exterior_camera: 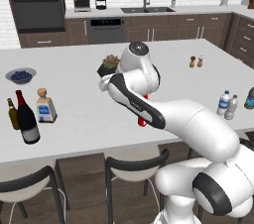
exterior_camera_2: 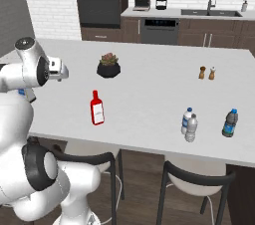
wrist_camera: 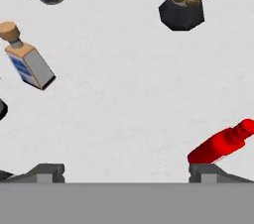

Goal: Move the plastic bottles in the middle to the plastics group, and the glass bottles in the middle to the glass group.

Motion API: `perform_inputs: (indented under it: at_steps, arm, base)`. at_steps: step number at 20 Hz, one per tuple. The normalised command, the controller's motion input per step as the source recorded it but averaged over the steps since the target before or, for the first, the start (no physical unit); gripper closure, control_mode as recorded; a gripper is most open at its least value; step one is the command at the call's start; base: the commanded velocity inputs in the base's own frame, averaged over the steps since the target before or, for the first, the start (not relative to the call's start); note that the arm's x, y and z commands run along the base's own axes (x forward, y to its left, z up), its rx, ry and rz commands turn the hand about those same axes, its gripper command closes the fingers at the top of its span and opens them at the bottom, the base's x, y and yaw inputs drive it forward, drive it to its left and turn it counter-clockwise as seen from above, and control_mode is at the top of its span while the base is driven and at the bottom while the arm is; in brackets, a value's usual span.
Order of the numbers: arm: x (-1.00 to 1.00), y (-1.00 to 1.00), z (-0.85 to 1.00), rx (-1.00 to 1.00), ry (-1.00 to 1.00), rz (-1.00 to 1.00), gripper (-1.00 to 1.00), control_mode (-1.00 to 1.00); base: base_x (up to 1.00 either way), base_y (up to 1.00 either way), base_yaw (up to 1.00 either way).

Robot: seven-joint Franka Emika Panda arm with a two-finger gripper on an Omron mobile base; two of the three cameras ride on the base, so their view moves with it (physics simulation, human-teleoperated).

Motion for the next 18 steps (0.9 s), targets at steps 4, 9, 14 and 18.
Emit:
perform_inputs:
  at_steps: [4, 9, 14, 18]
  arm:
    - [0.00, -0.99, 0.01, 0.00, 0.00, -0.17, -1.00, -1.00]
    - [0.00, -0.92, 0.06, 0.01, 0.06, -0.14, -1.00, -1.00]
    - [0.00, -0.48, 0.00, 0.02, 0.04, -0.07, -1.00, -1.00]
    - [0.00, -0.17, -0.11, 0.03, 0.00, -0.03, -1.00, -1.00]
  base:
    - [0.00, 0.00, 0.00]
    - [0.00, 0.00, 0.00]
    - [0.00, 0.00, 0.00]
    - [0.00, 0.00, 0.00]
